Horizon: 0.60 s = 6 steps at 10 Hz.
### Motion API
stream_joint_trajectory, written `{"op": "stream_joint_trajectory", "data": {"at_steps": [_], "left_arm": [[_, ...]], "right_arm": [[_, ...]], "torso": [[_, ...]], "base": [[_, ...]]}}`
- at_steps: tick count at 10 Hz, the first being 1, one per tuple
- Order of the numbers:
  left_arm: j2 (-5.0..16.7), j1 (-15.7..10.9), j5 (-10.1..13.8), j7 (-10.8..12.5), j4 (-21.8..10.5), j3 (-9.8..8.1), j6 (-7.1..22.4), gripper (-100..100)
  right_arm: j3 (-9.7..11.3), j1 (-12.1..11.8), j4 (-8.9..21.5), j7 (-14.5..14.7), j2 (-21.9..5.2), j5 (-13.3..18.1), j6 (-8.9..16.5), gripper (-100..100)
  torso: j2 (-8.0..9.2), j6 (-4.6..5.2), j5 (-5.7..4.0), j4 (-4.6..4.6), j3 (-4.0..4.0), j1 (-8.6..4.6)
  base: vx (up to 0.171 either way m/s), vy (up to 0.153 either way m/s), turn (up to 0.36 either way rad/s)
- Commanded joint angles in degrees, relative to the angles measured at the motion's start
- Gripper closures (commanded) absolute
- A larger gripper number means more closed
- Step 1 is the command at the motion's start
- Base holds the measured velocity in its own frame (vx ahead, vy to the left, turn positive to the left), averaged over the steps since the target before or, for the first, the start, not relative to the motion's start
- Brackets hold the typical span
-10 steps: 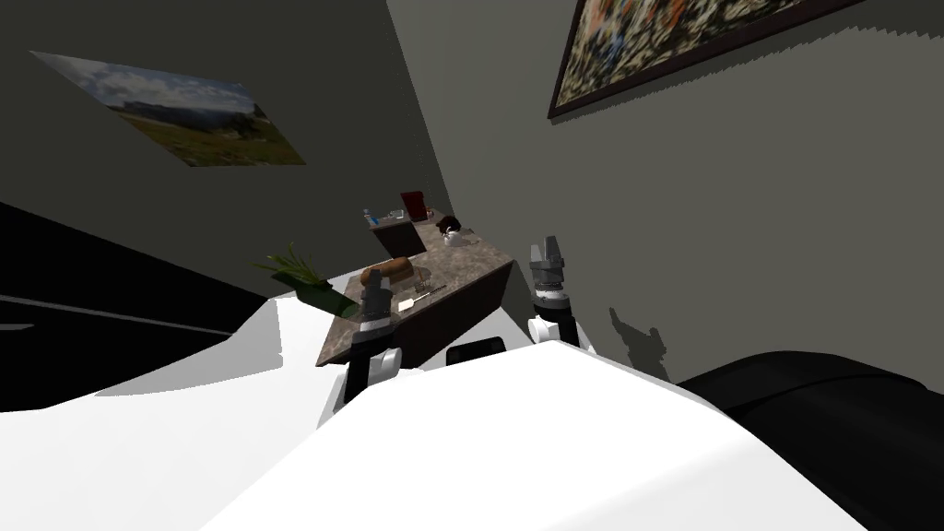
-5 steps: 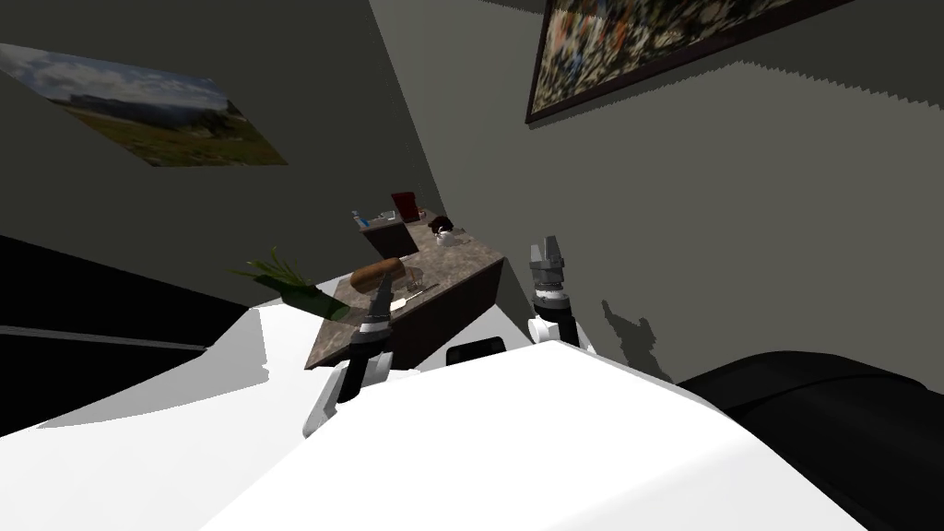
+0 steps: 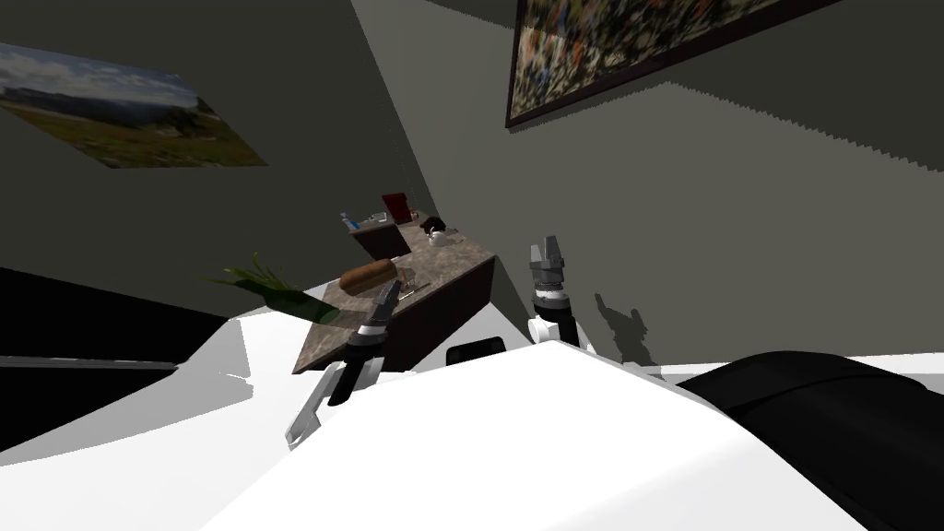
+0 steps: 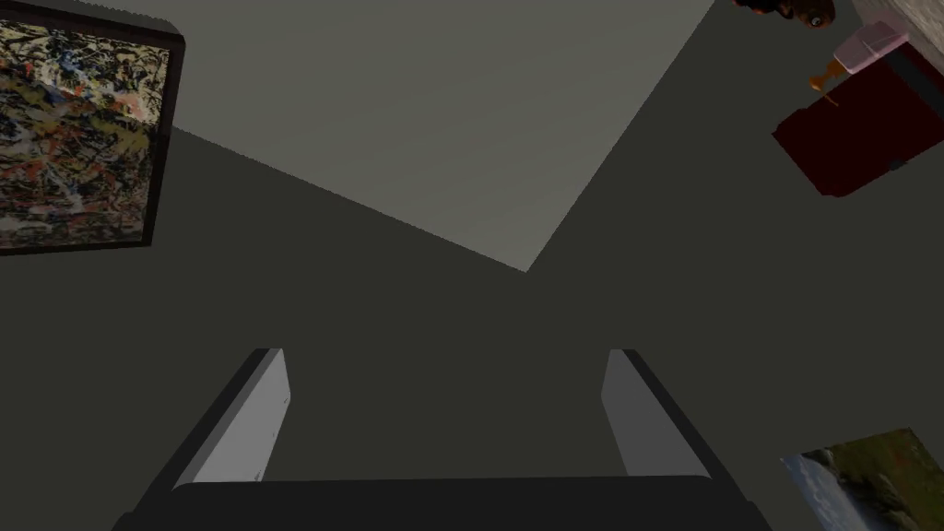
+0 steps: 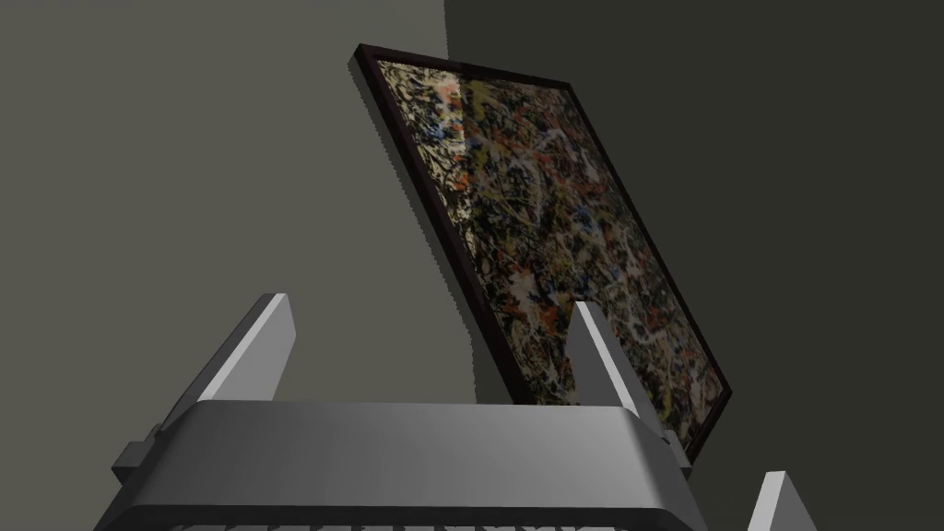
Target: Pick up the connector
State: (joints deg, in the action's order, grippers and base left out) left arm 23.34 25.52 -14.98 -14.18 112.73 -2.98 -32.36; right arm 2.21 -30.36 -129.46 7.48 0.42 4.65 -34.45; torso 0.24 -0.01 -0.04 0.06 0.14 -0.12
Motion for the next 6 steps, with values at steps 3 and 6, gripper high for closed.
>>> {"op": "stream_joint_trajectory", "data": {"at_steps": [3,6], "left_arm": [[6.0,-0.7,-5.4,-3.4,-5.3,-0.40,-3.5,-100],[10.3,-0.9,-8.4,-5.1,-7.8,-0.56,-5.1,-100]], "right_arm": [[0.0,0.0,0.0,0.0,0.0,0.0,0.0,0],[0.0,0.0,0.0,0.0,0.0,0.0,0.0,0]], "torso": [[-0.01,0.00,-0.02,0.00,0.00,-0.06],[0.07,0.03,-0.03,0.01,0.04,-0.14]], "base": [[-0.060,-0.066,-0.132],[-0.065,-0.074,-0.113]]}}
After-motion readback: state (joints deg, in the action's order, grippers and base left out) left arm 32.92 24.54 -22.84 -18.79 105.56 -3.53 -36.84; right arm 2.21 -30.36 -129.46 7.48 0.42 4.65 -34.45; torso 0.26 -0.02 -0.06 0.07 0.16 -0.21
